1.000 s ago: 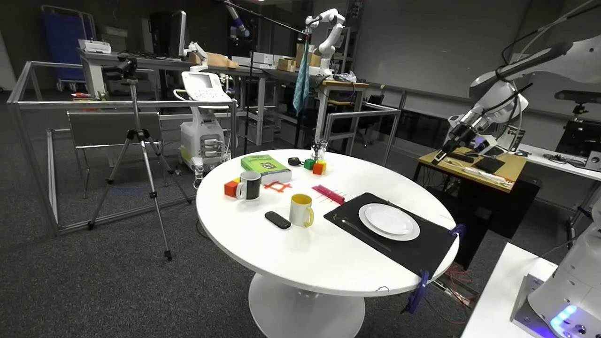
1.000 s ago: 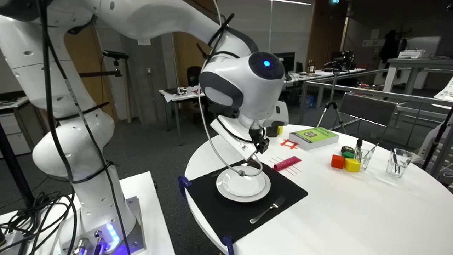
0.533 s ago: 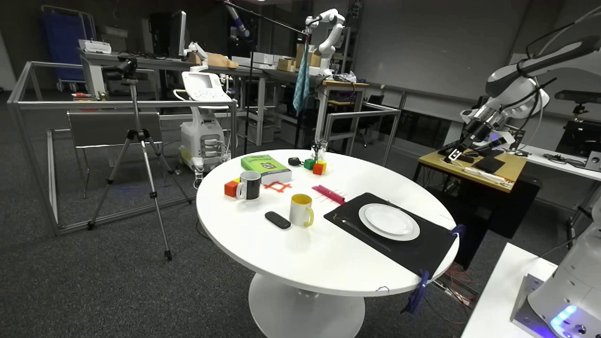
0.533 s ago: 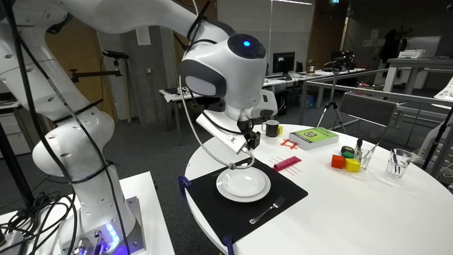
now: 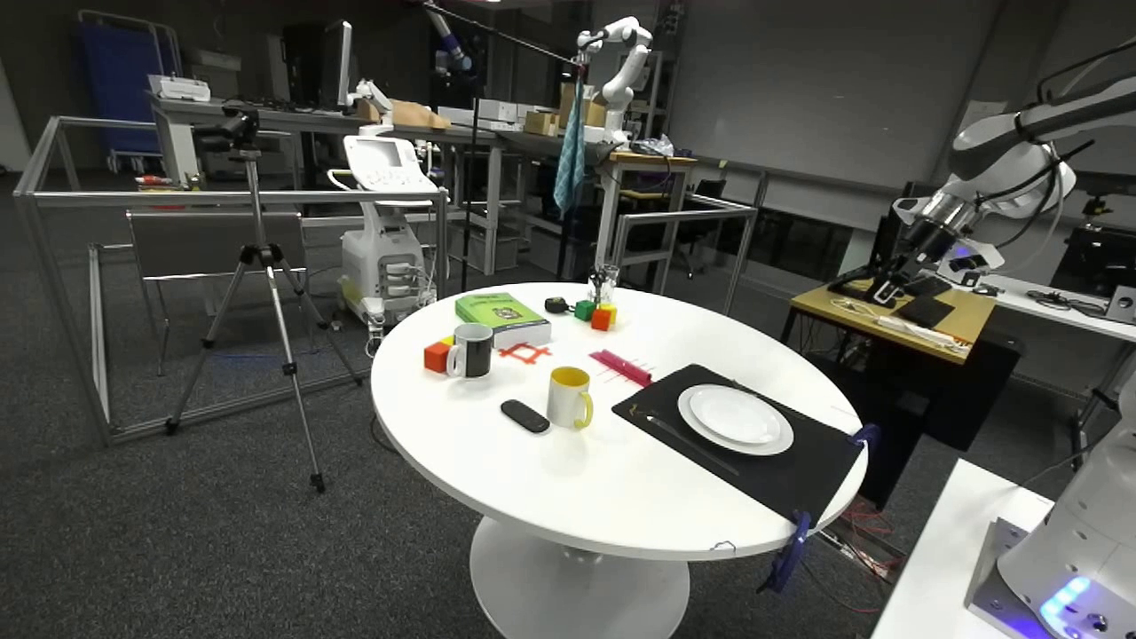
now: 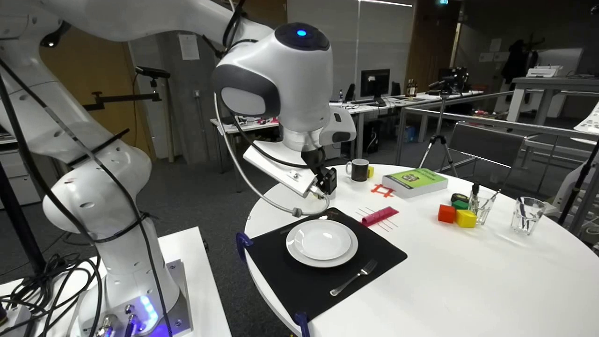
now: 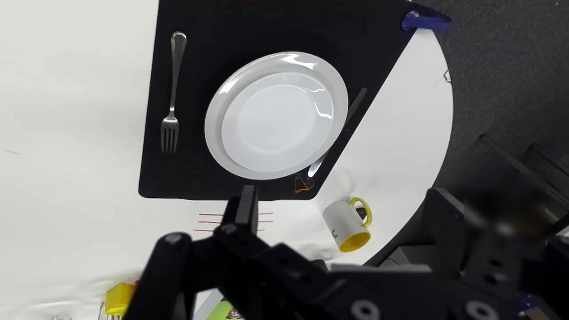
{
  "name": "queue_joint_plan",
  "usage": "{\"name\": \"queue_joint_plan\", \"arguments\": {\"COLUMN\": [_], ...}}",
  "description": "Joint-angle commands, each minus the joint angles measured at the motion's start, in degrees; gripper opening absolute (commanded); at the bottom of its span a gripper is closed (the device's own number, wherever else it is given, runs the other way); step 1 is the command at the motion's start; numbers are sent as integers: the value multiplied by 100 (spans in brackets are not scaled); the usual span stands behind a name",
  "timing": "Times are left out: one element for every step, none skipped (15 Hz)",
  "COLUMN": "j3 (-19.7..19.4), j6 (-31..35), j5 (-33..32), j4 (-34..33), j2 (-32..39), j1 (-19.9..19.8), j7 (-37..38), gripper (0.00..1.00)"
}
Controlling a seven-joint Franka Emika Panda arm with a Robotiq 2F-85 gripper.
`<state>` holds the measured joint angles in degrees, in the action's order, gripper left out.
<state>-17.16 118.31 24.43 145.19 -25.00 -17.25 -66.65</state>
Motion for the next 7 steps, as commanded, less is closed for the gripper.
{"name": "queue_joint_plan", "arguments": {"j3": [-212,-231,-254,-274,-281,-281,-280], "j6": [30,29,27,25,24,24,23], "j5": [-141,-148,-143,-138,-135,-134,-133], "j4": [19,25,25,24,24,24,24], "j2": [-68,-80,-72,-62,-49,-35,-26], "j1": [216,224,242,266,275,277,279], "j7": [86,84,80,76,74,73,72], "gripper": [100,100,100,100,100,100,100]}}
